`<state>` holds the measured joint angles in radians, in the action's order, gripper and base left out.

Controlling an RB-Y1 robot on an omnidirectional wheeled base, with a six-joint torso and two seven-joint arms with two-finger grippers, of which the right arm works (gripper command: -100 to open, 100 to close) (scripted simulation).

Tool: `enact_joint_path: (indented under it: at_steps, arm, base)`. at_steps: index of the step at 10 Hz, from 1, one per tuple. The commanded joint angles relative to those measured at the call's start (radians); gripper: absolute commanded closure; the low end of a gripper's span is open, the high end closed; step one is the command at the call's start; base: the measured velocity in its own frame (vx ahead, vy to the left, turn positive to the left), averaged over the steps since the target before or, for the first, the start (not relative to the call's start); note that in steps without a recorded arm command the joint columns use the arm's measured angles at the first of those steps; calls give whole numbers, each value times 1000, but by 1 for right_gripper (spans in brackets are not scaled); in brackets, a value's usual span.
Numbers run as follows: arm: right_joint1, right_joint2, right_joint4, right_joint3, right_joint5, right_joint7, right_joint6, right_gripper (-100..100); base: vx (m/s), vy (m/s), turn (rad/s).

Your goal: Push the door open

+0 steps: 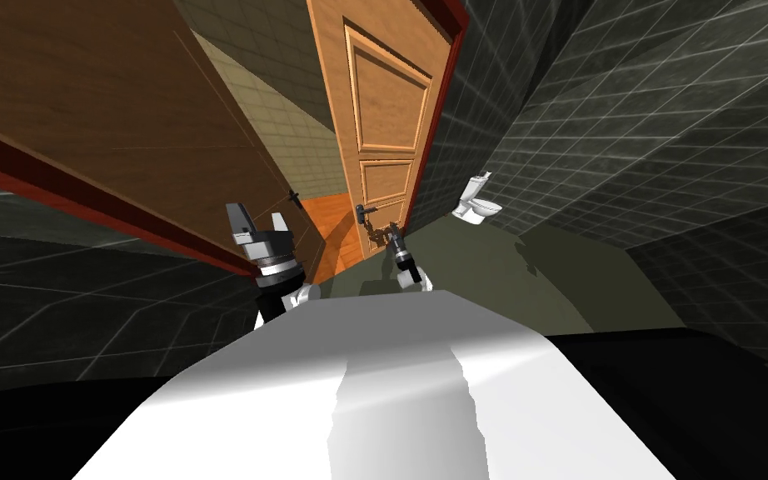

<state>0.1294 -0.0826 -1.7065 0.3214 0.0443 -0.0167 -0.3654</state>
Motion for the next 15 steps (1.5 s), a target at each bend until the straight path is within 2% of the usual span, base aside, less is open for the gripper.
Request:
enact_joint_path:
  at_steps: [1,8,9,15]
  arm:
    - [-23,0,37,21,-3,-9,1,-100]
    - [-112,-3,179,107,-18,-50,11,-100]
    - [-137,-4,217,131,-23,-61,14,-100]
    - [-207,-2,327,198,-34,-92,21,-100]
  base:
    - [94,-12,-70]
    - [103,-1,-64]
    - [148,14,-106]
    - [115,1,-61]
